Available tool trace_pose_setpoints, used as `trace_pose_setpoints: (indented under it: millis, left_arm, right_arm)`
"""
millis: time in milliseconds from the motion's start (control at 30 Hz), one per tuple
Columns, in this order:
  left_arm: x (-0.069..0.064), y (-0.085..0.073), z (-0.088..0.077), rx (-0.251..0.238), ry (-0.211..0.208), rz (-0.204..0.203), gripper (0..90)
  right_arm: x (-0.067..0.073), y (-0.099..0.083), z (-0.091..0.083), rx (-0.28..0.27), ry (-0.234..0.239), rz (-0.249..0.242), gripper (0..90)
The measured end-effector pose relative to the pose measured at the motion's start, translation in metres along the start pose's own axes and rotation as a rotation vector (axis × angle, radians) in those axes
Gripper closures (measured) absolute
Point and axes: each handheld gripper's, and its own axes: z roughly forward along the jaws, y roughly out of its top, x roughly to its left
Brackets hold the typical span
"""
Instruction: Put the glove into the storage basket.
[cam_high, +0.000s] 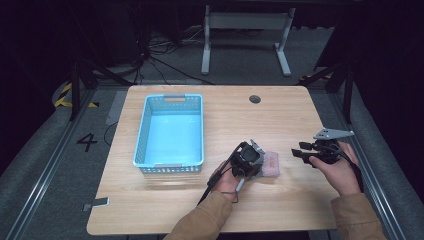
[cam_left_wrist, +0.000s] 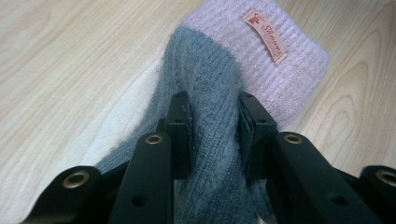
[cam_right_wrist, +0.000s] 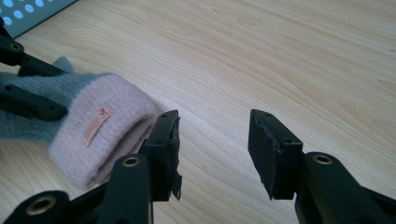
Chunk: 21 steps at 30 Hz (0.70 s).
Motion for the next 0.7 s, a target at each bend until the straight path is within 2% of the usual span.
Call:
trace_pose_setpoints:
  millis: [133, 400, 700]
  left_arm:
    - [0.002, 0.001, -0.012, -0.013, 0.006, -0.006, 70.2]
    - [0.009, 0.004, -0.040, -0.036, 0.023, 0.013, 70.2]
    - [0.019, 0.003, -0.065, -0.058, 0.038, -0.003, 70.2]
  right_arm:
    - [-0.001, 0.001, 0.001, 0.001, 0.000, 0.000, 54.8]
    - [0.000, 0.006, 0.006, -0.001, 0.013, -0.002, 54.1]
    - [0.002, 0.009, 0.014, 0.007, 0.027, -0.011, 54.0]
